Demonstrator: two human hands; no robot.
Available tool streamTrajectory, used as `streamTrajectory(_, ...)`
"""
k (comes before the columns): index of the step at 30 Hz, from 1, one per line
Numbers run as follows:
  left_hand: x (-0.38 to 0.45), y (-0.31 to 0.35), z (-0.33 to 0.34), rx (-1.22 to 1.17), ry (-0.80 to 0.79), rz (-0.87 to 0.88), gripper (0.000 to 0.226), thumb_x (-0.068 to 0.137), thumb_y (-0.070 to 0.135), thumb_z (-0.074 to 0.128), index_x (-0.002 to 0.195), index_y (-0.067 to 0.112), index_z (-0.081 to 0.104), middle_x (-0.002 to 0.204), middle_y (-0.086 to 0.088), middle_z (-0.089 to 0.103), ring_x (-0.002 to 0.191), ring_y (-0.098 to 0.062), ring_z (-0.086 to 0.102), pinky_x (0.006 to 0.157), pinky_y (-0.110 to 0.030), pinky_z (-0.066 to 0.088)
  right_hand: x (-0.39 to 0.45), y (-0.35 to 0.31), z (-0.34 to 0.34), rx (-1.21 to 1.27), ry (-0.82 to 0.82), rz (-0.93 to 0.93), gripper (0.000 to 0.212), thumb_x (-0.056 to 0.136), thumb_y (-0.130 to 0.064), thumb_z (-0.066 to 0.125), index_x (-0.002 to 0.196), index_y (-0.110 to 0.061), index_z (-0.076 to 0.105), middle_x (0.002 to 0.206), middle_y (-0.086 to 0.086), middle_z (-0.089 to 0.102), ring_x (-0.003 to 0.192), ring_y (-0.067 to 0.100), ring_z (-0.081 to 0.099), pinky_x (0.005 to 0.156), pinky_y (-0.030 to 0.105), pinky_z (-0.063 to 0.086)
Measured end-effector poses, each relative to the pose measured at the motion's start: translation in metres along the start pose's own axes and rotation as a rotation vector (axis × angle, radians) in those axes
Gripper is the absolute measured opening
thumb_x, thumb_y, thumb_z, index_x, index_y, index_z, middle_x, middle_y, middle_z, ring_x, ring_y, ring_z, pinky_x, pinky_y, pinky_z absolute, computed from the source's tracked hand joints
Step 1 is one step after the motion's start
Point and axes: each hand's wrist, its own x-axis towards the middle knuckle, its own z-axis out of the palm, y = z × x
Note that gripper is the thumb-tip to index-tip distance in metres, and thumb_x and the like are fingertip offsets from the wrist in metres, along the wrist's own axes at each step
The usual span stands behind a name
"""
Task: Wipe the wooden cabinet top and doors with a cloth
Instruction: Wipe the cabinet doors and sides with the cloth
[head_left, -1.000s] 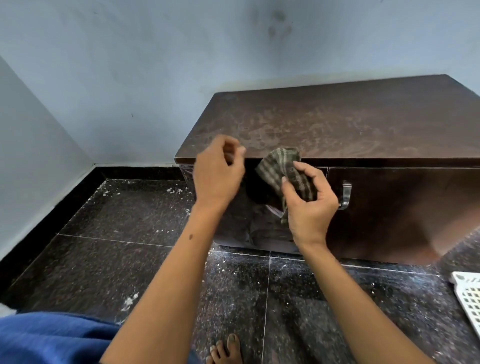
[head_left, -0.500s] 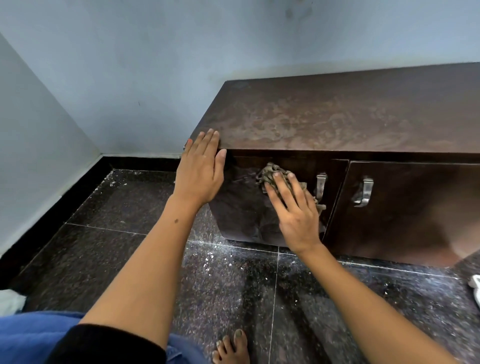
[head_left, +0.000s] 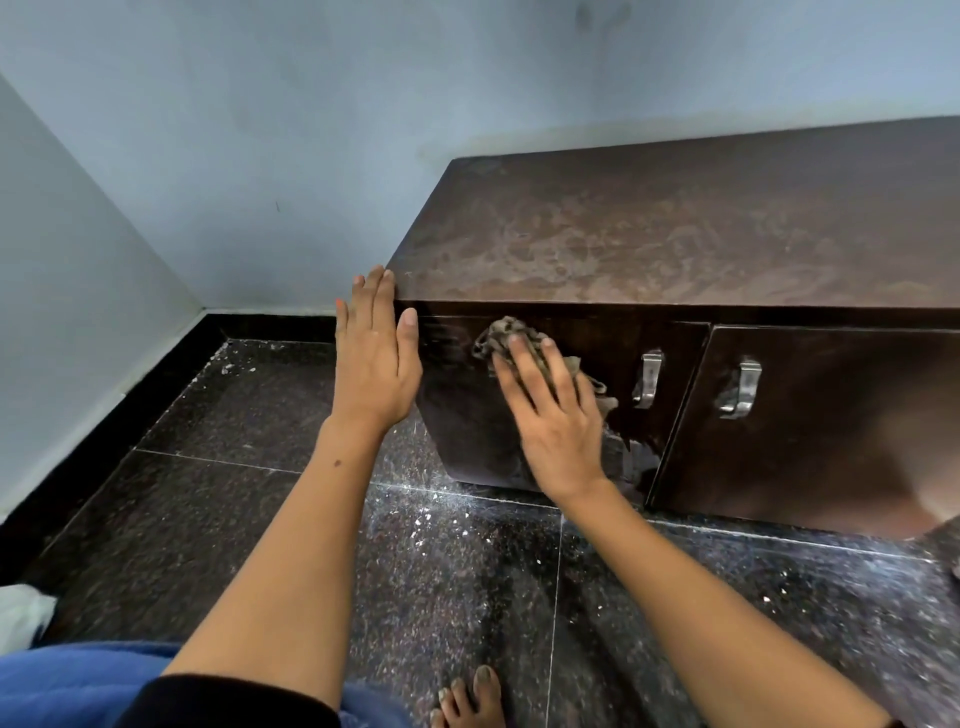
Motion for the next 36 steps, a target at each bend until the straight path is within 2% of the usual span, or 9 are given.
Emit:
streamTrajectory(6,0.002,-0.003,-0.003,-0.089,0.043,-0.018,0.058,0.098,0.033,0.015,0.142,0.001,0.036,0.152,-0.012,0.032,0.146,-0.024,0.013,0.117,-0.033,0.000,0.003,-0.011,0.005,-0.043,-0.051,-0.164,0.046,0.090,-0.013,0.041,0.132,-0.024,0.056,0.144,-0.005,0.044,0.130,0.018,0.046,0.100,0.038,0.042)
streamTrajectory(12,0.002,-0.005,-0.002,-0.163,0.032,-0.059,0.060,0.097,0.034,0.012,0.144,0.004,0.034,0.153,-0.008,0.030,0.146,-0.020,0.011,0.115,-0.025,-0.003,0.012,-0.027,0.007,-0.097,0.036,-0.028,0.047,0.094,-0.015,0.036,0.139,-0.023,0.046,0.148,-0.007,0.039,0.133,0.021,0.033,0.098,0.039,0.030)
streamTrajectory(18,0.005,-0.007,-0.009,-0.256,-0.031,-0.134,0.056,0.102,0.035,0.007,0.146,0.011,0.034,0.155,-0.001,0.027,0.146,-0.015,0.006,0.114,-0.025,-0.005,0.024,-0.060,0.017,-0.024,-0.101,-0.147,0.043,0.086,-0.031,0.057,0.129,-0.033,0.056,0.143,-0.012,0.046,0.128,0.012,0.048,0.099,0.033,0.036)
streamTrajectory(23,0.008,-0.006,-0.009,-0.349,-0.053,-0.188,0.053,0.104,0.032,0.006,0.145,0.014,0.036,0.155,0.001,0.026,0.146,-0.013,0.007,0.111,-0.021,-0.006,0.014,-0.056,0.012,-0.094,-0.022,0.059,0.045,0.099,-0.016,0.027,0.137,-0.027,0.048,0.147,-0.010,0.041,0.122,0.016,0.050,0.090,0.033,0.033)
streamTrajectory(25,0.009,-0.007,-0.009,-0.369,-0.065,-0.207,0.054,0.104,0.032,0.006,0.145,0.013,0.035,0.155,0.000,0.026,0.146,-0.013,0.009,0.112,-0.022,-0.006,0.022,-0.066,0.014,-0.053,-0.004,0.076,0.043,0.095,-0.020,0.039,0.137,-0.025,0.048,0.147,-0.008,0.040,0.124,0.020,0.043,0.091,0.034,0.033)
streamTrajectory(28,0.011,-0.007,-0.012,-0.388,-0.071,-0.218,0.054,0.104,0.032,0.006,0.143,0.014,0.038,0.155,0.001,0.028,0.146,-0.013,0.010,0.112,-0.023,-0.006,0.039,-0.083,0.021,0.039,-0.086,-0.055,0.054,0.080,-0.023,0.059,0.133,-0.024,0.053,0.145,-0.006,0.044,0.128,0.022,0.037,0.096,0.035,0.032)
streamTrajectory(32,0.011,-0.007,-0.013,-0.420,-0.078,-0.231,0.053,0.104,0.030,0.006,0.142,0.014,0.040,0.154,0.000,0.030,0.146,-0.014,0.013,0.117,-0.027,-0.005,0.036,-0.076,0.024,0.048,-0.183,-0.198,0.051,0.071,-0.028,0.071,0.122,-0.026,0.064,0.134,-0.008,0.056,0.117,0.017,0.056,0.094,0.032,0.043)
streamTrajectory(34,0.009,-0.006,-0.013,-0.508,-0.052,-0.260,0.052,0.105,0.030,0.009,0.142,0.012,0.041,0.153,0.000,0.033,0.145,-0.014,0.017,0.120,-0.035,0.001,0.028,-0.068,0.025,0.022,-0.167,-0.217,0.049,0.074,-0.028,0.071,0.123,-0.026,0.063,0.136,-0.006,0.055,0.114,0.017,0.059,0.092,0.031,0.047)
streamTrajectory(36,0.009,-0.004,-0.012,-0.547,-0.028,-0.270,0.052,0.105,0.030,0.011,0.142,0.012,0.042,0.152,0.000,0.034,0.144,-0.012,0.018,0.120,-0.037,0.005,0.025,-0.069,0.023,0.001,-0.096,-0.131,0.047,0.082,-0.024,0.064,0.129,-0.024,0.058,0.142,-0.006,0.048,0.118,0.019,0.052,0.091,0.033,0.042)
